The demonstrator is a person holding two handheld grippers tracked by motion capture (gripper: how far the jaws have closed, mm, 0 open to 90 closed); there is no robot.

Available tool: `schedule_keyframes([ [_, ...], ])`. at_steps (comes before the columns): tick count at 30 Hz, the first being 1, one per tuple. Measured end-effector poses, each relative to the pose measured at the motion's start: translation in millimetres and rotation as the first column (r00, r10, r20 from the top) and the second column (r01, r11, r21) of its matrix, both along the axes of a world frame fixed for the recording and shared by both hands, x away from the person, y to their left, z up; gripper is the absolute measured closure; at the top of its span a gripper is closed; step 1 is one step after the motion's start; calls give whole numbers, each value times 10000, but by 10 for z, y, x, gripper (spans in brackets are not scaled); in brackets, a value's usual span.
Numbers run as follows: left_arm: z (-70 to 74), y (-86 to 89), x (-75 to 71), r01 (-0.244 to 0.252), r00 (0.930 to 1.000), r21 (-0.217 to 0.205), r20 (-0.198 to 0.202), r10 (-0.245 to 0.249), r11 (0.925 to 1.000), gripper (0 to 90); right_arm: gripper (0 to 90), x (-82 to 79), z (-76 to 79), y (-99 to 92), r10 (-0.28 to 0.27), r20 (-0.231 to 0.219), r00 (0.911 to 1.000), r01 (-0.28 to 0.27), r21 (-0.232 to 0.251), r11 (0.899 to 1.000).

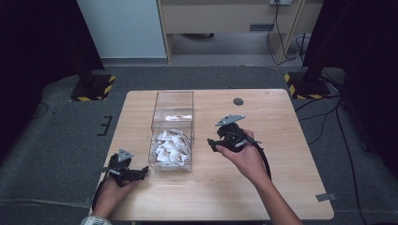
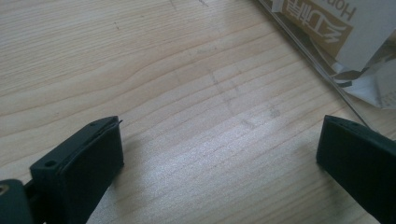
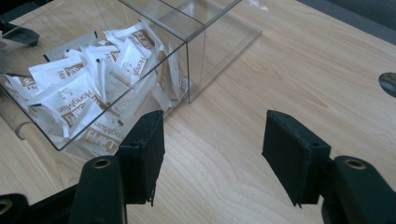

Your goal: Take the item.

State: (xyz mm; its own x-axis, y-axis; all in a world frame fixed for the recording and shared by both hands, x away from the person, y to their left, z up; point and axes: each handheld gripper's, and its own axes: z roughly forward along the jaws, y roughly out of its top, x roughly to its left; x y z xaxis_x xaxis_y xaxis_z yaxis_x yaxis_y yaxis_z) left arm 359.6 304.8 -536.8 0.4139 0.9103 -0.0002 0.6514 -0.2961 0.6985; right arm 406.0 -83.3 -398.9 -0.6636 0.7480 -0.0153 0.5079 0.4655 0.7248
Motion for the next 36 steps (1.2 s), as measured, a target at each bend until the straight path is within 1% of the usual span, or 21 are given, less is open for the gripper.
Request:
schedule_keyframes([
  [3,0,0,0,1,10000,2,-1,-1,10000,0,392,7,16,26,33,6,10000,-33,16,10000],
  [4,0,0,0,3,10000,2,-2,-3,10000,0,391,16,29,63,95,-25,10000,-95,-86,9999],
  [5,0,0,0,3,10000,2,-2,-3,10000,0,391,16,29,63,95,-25,10000,-95,-86,9999],
  [6,0,0,0,1,10000,0,-1,-1,10000,0,366,25,41,99,136,-4,9999,-137,-158,9998],
  [10,0,0,0,4,10000,3,-1,-4,10000,0,341,34,91,158,153,88,9998,-153,-15,9999],
  [15,0,0,0,2,10000,1,-2,-2,10000,0,359,36,129,216,271,187,9995,-271,-11,9996],
  [19,0,0,0,1,10000,-1,-1,-1,10000,0,392,27,155,307,513,355,9981,-516,69,9986],
  [20,0,0,0,1,10000,-1,-1,-1,10000,0,392,27,155,307,513,355,9981,-516,69,9986],
  [23,0,0,0,3,10000,1,-1,-3,10000,0,439,24,172,374,696,373,9969,-701,111,9975],
  [25,0,0,1,4,10000,-1,0,-4,10000,0,445,22,179,388,715,358,9968,-719,113,9973],
  [26,0,0,2,7,10000,3,-5,-7,10000,0,465,22,198,429,802,435,9958,-809,128,9966],
  [31,0,-1,2,6,10000,-1,-6,-6,10000,0,501,10,239,528,1048,562,9929,-1057,132,9943],
  [35,0,-1,2,6,10000,-1,-7,-6,10000,0,555,-5,256,587,1124,675,9914,-1140,196,9933],
  [36,0,-1,2,6,10000,-1,-7,-6,10000,0,555,-5,256,587,1124,675,9914,-1140,196,9933],
])
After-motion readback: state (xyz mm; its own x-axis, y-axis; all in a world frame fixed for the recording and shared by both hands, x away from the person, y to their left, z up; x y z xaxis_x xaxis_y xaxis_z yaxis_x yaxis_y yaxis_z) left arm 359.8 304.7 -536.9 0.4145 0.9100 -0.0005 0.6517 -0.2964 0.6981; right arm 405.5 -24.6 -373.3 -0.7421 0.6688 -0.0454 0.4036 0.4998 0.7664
